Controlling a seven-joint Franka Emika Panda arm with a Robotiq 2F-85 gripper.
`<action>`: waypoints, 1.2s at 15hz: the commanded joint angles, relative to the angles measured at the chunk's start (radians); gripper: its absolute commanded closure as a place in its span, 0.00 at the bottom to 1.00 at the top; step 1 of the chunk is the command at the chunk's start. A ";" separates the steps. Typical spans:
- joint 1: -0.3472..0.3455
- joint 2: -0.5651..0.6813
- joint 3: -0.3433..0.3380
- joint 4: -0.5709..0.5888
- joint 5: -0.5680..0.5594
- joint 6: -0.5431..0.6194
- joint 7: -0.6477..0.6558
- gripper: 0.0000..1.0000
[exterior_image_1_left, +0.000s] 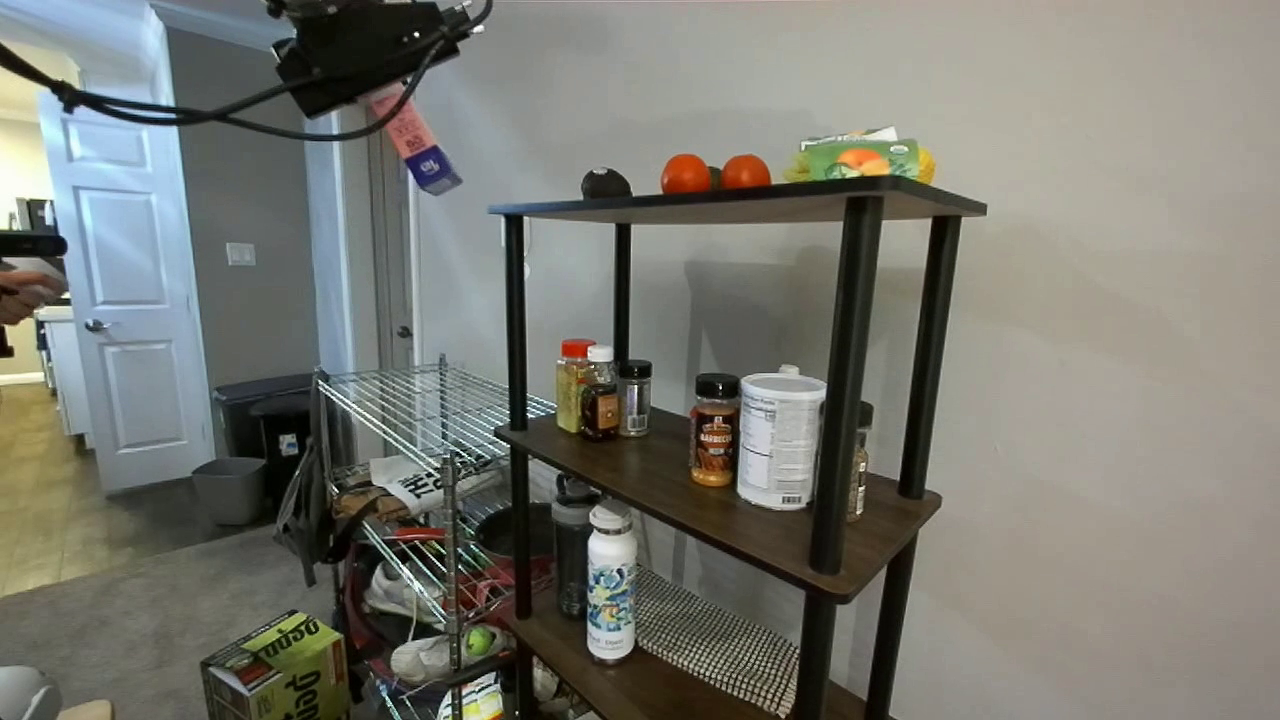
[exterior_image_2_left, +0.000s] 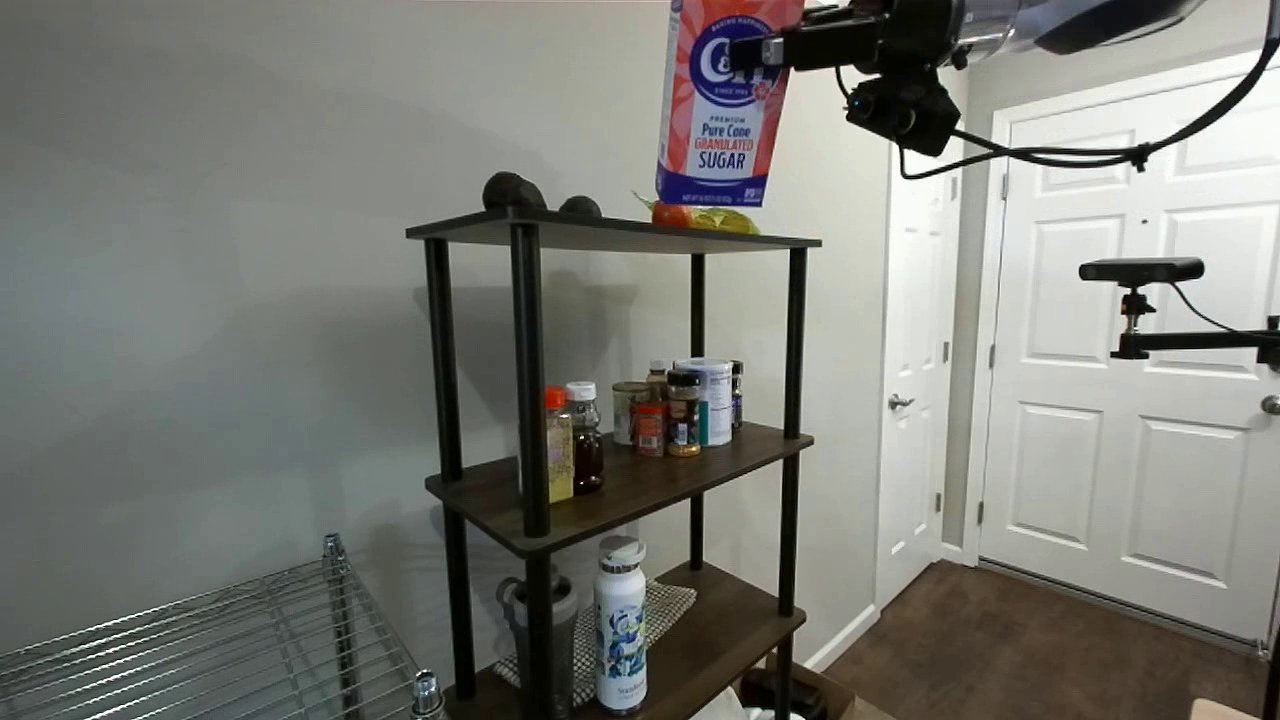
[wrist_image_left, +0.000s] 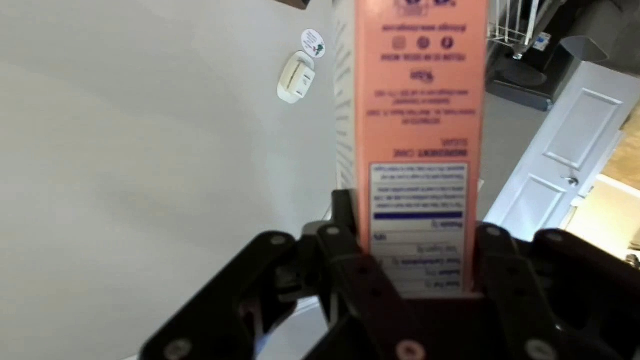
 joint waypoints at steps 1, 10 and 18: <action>0.029 0.039 0.033 0.055 0.055 0.177 0.021 0.85; 0.116 0.172 0.083 0.088 0.079 0.528 -0.024 0.85; 0.121 0.187 0.093 0.169 0.058 0.565 0.032 0.85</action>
